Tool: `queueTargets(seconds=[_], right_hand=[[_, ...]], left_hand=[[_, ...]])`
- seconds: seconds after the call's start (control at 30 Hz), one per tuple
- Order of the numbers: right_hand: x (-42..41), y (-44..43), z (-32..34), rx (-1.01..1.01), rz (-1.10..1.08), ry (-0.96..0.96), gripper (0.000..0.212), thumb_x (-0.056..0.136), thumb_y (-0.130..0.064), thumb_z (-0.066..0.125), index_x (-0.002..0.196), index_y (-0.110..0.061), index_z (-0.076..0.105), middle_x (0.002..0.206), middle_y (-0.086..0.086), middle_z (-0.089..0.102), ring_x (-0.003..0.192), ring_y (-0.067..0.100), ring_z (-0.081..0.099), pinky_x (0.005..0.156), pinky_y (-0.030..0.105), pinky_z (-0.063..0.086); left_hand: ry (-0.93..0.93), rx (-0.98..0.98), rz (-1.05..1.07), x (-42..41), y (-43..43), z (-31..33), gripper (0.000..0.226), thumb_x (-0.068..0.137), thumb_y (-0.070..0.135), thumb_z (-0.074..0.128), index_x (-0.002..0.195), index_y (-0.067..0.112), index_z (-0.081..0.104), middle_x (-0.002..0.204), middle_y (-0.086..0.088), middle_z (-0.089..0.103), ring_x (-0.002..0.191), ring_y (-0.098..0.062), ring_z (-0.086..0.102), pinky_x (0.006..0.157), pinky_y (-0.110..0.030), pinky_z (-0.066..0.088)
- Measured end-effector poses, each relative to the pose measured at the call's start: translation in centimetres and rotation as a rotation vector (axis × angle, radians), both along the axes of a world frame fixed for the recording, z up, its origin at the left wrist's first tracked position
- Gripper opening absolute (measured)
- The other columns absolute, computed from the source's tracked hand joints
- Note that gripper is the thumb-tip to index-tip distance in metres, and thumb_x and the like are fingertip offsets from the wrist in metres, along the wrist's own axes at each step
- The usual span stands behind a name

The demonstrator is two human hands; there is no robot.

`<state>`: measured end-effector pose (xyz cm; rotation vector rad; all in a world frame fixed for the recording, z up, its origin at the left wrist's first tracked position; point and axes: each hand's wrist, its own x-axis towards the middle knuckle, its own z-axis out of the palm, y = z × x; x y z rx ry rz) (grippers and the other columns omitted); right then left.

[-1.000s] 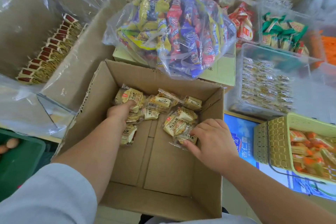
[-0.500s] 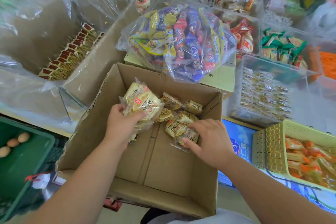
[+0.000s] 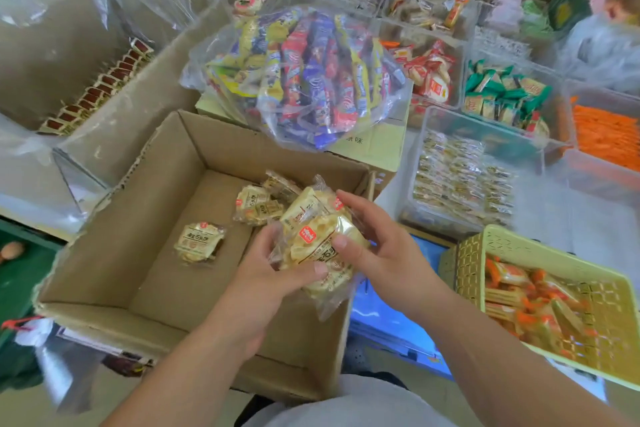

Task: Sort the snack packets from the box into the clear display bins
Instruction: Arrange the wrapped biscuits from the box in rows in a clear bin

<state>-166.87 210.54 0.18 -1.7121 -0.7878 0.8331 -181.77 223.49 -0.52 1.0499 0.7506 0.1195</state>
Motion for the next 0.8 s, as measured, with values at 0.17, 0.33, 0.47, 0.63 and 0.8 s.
queueTargets(seconds=[0.17, 0.33, 0.47, 0.63, 0.8], right_hand=[[4.4, -4.5, 0.1, 0.029, 0.089, 0.119, 0.057, 0.084, -0.038, 0.075, 0.138, -0.041, 0.057, 0.125, -0.017, 0.067, 0.117, 0.004, 0.063, 0.087, 0.025, 0.057], [10.4, -9.0, 0.4, 0.033, 0.273, 0.101, 0.055, 0.084, -0.040, 0.079, 0.134, -0.047, 0.059, 0.126, -0.019, 0.065, 0.108, 0.018, 0.067, 0.083, 0.038, 0.061], [14.4, -12.2, -0.4, -0.014, 0.160, -0.015, 0.066, 0.076, -0.061, 0.078, 0.136, -0.054, 0.051, 0.132, -0.027, 0.057, 0.116, -0.006, 0.056, 0.081, 0.013, 0.053], [17.5, -15.2, -1.3, -0.098, -0.152, -0.376, 0.042, 0.073, -0.070, 0.070, 0.101, -0.042, 0.055, 0.082, -0.018, 0.048, 0.077, -0.005, 0.051, 0.061, 0.010, 0.039], [18.8, -16.4, -1.6, -0.011, -0.071, -0.274, 0.027, 0.090, -0.060, 0.056, 0.103, -0.037, 0.063, 0.094, -0.017, 0.062, 0.089, -0.001, 0.060, 0.072, 0.010, 0.042]], left_hand=[[-0.070, -0.225, 0.091, 3.4, -3.8, 0.5, 0.059, 0.074, 0.074, 0.060, 0.115, 0.034, 0.077, 0.125, -0.003, 0.074, 0.113, -0.029, 0.072, 0.088, -0.052, 0.061], [0.009, -0.263, 0.058, 8.1, -9.0, 0.2, 0.060, 0.070, 0.058, 0.076, 0.121, 0.025, 0.075, 0.121, -0.011, 0.075, 0.107, -0.030, 0.074, 0.077, -0.042, 0.062], [0.007, -0.215, 0.135, 12.7, -13.1, 0.2, 0.060, 0.081, 0.049, 0.078, 0.130, 0.018, 0.068, 0.126, -0.016, 0.073, 0.116, -0.036, 0.070, 0.096, -0.057, 0.057], [-0.004, -0.115, 0.313, 16.9, -16.6, 0.4, 0.049, 0.083, 0.036, 0.075, 0.125, 0.012, 0.067, 0.104, -0.018, 0.077, 0.076, -0.027, 0.076, 0.061, -0.042, 0.061], [0.023, -0.001, 0.391, 20.1, -18.2, 0.6, 0.041, 0.082, 0.022, 0.075, 0.121, 0.016, 0.064, 0.113, -0.014, 0.077, 0.092, -0.031, 0.077, 0.067, -0.042, 0.061]])
